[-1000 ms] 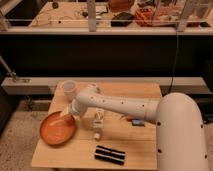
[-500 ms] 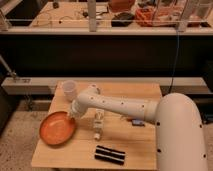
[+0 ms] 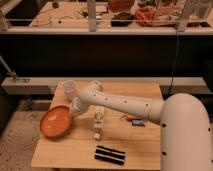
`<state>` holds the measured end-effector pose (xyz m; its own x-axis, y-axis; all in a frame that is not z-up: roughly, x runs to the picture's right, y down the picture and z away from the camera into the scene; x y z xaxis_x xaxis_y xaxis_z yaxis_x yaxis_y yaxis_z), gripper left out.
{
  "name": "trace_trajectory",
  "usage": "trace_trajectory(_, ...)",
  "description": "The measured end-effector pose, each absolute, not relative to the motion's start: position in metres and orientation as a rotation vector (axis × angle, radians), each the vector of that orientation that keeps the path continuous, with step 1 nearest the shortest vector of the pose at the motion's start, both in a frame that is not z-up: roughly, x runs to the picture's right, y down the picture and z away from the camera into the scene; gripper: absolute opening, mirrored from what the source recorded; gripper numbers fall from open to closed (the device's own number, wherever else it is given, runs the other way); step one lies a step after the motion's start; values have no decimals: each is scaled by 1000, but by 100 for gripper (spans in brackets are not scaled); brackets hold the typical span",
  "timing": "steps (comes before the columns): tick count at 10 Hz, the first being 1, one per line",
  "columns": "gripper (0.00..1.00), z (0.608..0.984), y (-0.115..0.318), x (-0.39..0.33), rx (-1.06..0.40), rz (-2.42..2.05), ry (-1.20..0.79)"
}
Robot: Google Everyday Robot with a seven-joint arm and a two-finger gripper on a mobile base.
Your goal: Pick up the ceramic bowl
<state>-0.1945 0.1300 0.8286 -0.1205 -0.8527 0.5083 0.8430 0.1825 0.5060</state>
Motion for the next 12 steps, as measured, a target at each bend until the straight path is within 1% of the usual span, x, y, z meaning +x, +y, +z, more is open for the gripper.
trace_trajectory(3, 0, 824, 125, -185, 20, -1451, -880)
trace_trajectory(6, 0, 829, 131, -186, 15, -1485, -885)
trace_trajectory(9, 0, 821, 126, -179, 20, -1499, -885)
trace_trajectory(12, 0, 823, 131, -180, 28, -1536, -895)
